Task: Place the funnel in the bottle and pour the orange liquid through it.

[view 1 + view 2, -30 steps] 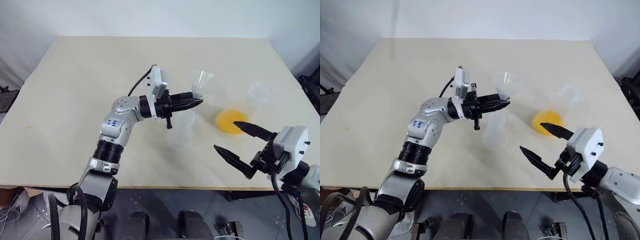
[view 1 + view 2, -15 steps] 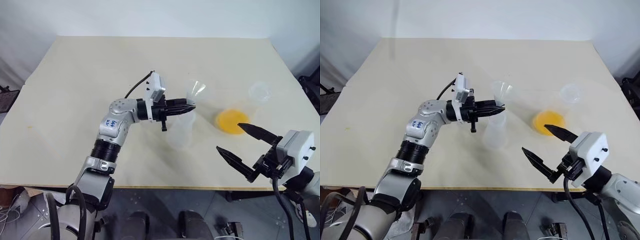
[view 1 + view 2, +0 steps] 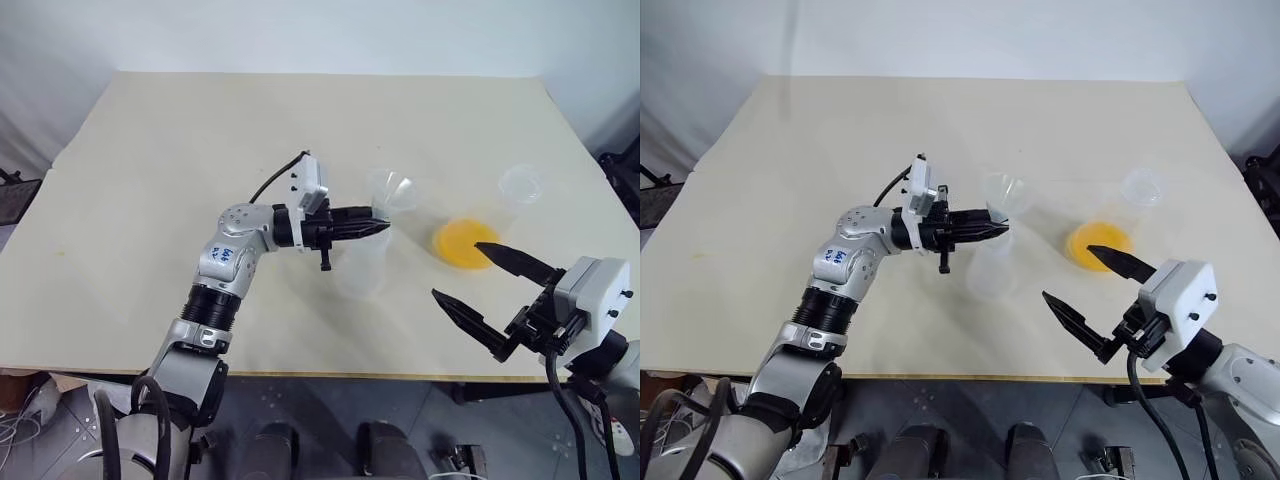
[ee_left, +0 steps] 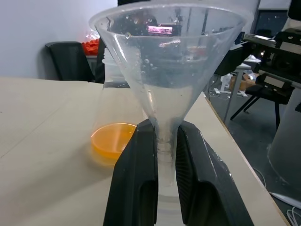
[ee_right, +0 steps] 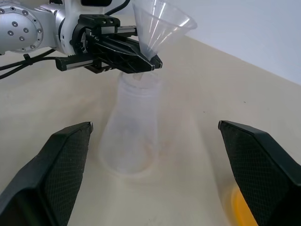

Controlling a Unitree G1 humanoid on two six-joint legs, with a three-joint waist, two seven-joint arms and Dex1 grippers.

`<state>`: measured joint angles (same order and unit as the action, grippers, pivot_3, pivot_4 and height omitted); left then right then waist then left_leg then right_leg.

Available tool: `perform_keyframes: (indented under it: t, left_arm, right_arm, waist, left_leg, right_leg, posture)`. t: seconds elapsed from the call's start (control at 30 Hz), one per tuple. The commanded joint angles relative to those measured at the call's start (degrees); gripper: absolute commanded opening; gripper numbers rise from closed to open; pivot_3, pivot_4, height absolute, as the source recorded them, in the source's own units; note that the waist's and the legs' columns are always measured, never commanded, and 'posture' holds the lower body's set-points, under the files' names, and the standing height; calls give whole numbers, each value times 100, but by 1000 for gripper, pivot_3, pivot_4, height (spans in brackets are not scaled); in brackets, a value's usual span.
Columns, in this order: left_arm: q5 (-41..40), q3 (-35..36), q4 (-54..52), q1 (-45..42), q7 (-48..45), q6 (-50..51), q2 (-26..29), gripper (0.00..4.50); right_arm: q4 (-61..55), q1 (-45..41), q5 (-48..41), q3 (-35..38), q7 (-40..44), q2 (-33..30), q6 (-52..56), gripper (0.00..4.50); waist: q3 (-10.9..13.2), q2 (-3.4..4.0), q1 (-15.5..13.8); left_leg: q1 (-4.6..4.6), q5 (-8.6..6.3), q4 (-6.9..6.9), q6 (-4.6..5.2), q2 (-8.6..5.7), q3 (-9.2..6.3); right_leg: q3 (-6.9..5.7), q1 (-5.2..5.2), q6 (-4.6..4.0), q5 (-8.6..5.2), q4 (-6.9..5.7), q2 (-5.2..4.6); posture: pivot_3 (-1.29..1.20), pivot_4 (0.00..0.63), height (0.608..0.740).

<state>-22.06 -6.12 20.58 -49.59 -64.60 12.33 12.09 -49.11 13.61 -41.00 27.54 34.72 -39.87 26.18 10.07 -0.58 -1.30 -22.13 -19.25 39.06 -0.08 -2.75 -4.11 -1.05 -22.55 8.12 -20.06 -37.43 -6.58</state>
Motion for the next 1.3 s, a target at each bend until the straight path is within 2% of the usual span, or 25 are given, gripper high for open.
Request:
perform_keyframes:
  t: [0.03, 0.53, 0.57, 0.77, 0.97, 1.3]
  left_arm:
    - [24, -43, -186, -29, -33, -56, -32, 188]
    - [104, -66, 99, -186, -140, -172, -70, 188]
    - [109, -61, 118, -200, -149, -175, -70, 920]
    - [132, -48, 231, -277, -185, -208, -79, 2604]
    - [125, -23, 235, -310, -192, -221, -90, 4480]
    - [66, 93, 72, -294, -232, -153, 78, 4480]
  right_arm:
    - [-96, -33, -90, 80, -17, -26, -72, 4500]
    - [-72, -47, -75, 103, -6, -56, -65, 4500]
    - [-67, -55, -73, 101, -7, -59, -64, 4500]
    - [-40, -74, -52, 111, 20, -65, -72, 4500]
    - [-18, -87, -55, 134, 49, -85, -82, 4500]
    - [34, -116, -61, 179, 117, -148, -68, 4500]
  waist:
    - [0, 0, 0]
    - [0, 0, 0]
    - [0, 0, 0]
    - [0, 0, 1]
    - [0, 0, 1]
    - [0, 0, 2]
  left_leg:
    - [0, 0, 0, 0, 0, 0]
    - [0, 0, 1, 1, -6, 0]
    - [0, 0, 1, 1, -6, 0]
    - [1, 0, 2, 1, -17, -1]
    - [1, 0, 3, 1, -18, -1]
    - [1, 0, 3, 1, -18, -1]
  right_leg:
    - [0, 0, 0, 0, 0, 0]
    - [0, 1, 0, 0, -2, 0]
    - [-1, 1, 0, 0, -2, 0]
    - [0, 1, 0, 0, -3, 0]
    - [0, 1, 0, 0, -4, 0]
    - [0, 1, 0, 0, -4, 0]
  posture:
    - [0, 150, 740]
    - [0, 150, 740]
    - [0, 150, 740]
    - [0, 150, 740]
    - [0, 150, 740]
    - [0, 150, 740]
